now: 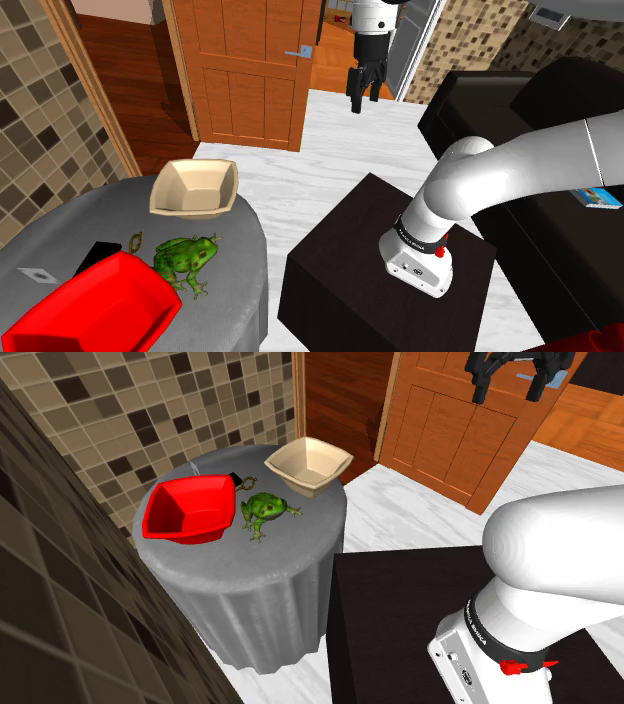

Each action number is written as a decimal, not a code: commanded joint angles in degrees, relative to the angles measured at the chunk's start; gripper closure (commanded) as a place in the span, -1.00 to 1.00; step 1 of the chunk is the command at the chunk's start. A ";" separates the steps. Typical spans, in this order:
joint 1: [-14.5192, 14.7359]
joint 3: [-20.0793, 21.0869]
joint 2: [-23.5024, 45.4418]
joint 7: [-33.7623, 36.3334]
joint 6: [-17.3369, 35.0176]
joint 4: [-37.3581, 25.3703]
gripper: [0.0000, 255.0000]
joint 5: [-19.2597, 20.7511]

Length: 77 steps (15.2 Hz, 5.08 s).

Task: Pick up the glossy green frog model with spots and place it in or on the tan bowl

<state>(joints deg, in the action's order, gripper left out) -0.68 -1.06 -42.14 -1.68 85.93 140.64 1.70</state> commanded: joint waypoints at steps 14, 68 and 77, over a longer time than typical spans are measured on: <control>7.32 13.82 4.86 14.60 21.30 12.22 -1.00 -11.84; 32.41 19.31 86.38 73.24 62.93 -31.96 1.00 25.91; 27.28 24.16 77.21 65.23 60.96 -23.49 -1.00 25.09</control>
<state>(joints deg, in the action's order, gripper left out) 28.31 22.61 34.45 65.80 141.94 113.44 26.42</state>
